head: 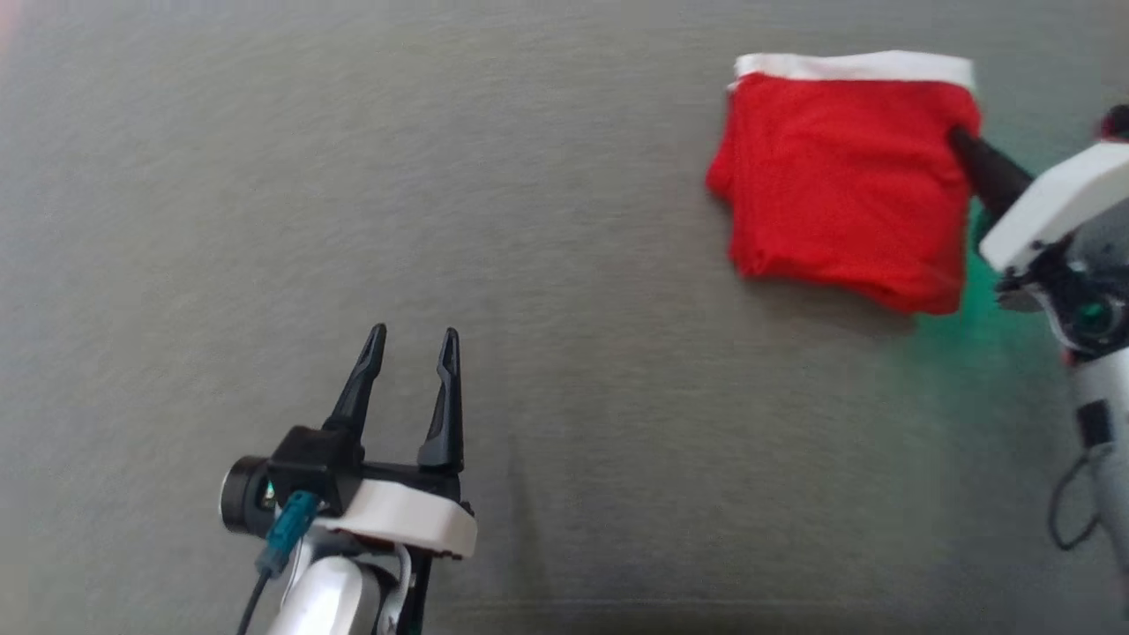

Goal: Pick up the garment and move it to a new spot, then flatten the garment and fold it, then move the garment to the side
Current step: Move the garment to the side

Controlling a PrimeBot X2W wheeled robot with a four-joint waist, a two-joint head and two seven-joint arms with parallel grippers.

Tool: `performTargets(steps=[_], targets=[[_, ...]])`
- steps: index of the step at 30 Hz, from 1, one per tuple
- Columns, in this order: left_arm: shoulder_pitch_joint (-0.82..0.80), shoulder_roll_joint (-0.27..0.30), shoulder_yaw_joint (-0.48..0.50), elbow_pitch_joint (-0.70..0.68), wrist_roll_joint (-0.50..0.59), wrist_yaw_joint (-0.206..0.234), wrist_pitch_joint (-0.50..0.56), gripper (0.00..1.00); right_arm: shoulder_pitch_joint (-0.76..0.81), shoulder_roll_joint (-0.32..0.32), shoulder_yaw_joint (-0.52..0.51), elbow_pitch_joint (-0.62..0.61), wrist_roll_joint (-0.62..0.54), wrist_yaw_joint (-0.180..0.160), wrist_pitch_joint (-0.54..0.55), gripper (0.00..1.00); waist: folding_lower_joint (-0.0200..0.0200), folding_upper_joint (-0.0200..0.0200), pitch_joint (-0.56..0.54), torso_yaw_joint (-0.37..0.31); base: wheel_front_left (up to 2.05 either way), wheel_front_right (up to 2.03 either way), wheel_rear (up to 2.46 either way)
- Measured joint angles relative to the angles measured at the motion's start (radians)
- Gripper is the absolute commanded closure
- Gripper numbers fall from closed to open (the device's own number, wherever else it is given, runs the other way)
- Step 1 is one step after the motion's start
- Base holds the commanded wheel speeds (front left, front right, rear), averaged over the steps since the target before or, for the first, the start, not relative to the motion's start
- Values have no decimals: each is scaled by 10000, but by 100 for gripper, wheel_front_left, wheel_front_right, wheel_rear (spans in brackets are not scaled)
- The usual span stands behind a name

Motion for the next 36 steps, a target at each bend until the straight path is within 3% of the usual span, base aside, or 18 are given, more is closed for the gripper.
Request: performTargets(steps=[7,11,17,23,24,25,29,36], targets=[[-58,0,-25,146,198,-274,0,0,337,-1170,-313,-182,297,0,-19,100,0,0,-228,-1601,0,0,0],[-247,-4,-17,165,244,-353,0,0,405,-1755,-637,-173,259,0,142,100,0,0,-200,-2049,0,0,0],[-256,-8,-12,230,343,-360,0,0,127,-2429,-880,362,-800,0,407,100,0,0,44,-1707,0,0,0],[-254,-10,38,176,424,-332,0,0,-803,-3423,-989,1187,-3016,0,570,100,0,0,324,-1039,0,0,0],[-250,-10,65,153,433,-330,0,0,-965,-3551,-1026,1396,-3490,0,520,65,0,0,367,-926,0,0,0],[-239,-10,105,127,433,-314,0,0,-1088,-3676,-1053,1574,-4011,0,422,0,1,0,403,-827,0,0,0],[-165,-8,259,105,430,-213,0,0,-1283,-3760,-1273,2013,-5256,0,12,0,1,0,422,-558,0,0,0],[33,-10,286,21,318,-171,0,0,-1248,-3396,-1411,1526,-6596,0,-1684,0,0,0,12,-664,0,0,0]])
